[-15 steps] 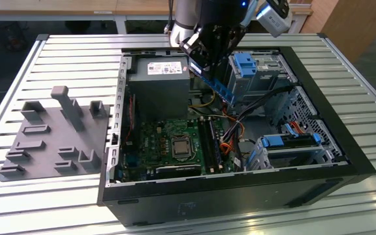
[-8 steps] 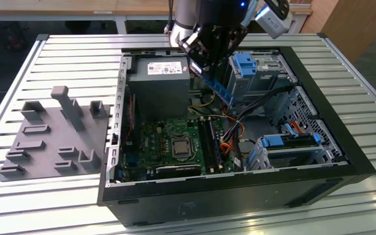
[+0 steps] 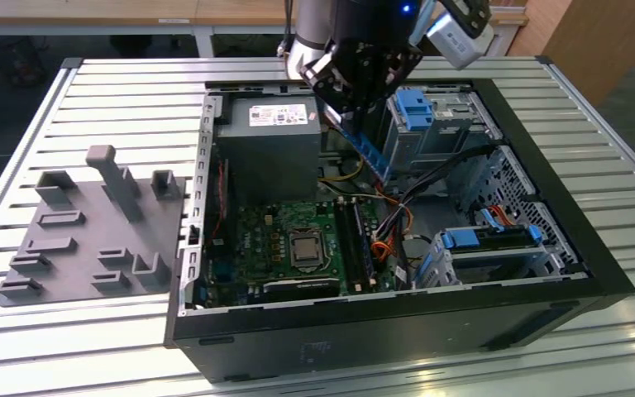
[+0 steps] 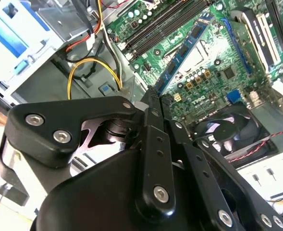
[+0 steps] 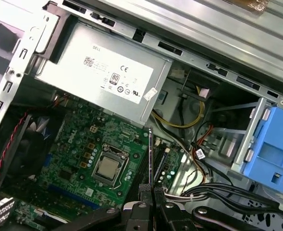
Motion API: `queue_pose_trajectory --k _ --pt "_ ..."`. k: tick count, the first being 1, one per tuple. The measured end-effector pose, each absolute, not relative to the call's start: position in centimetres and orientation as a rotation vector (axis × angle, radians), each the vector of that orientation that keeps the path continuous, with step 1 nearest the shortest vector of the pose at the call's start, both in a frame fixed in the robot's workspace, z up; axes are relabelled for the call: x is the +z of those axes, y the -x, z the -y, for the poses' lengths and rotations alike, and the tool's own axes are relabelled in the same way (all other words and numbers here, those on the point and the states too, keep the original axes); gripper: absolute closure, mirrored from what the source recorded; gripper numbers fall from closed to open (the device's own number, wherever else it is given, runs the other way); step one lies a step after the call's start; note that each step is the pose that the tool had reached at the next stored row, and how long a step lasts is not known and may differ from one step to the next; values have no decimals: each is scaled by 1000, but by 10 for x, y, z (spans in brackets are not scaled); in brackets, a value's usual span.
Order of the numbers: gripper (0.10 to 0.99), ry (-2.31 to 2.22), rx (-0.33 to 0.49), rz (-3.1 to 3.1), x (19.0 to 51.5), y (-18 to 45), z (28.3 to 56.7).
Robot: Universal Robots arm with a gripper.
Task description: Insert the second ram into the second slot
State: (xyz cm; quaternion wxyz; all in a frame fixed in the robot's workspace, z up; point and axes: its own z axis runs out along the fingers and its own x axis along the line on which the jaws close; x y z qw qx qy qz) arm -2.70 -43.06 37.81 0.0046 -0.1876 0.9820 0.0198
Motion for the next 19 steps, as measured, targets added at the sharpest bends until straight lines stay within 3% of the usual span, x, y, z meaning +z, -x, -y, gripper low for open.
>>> queue_pose_trajectory --k 19 --pt "953 293 60 -3114 377 27 431"
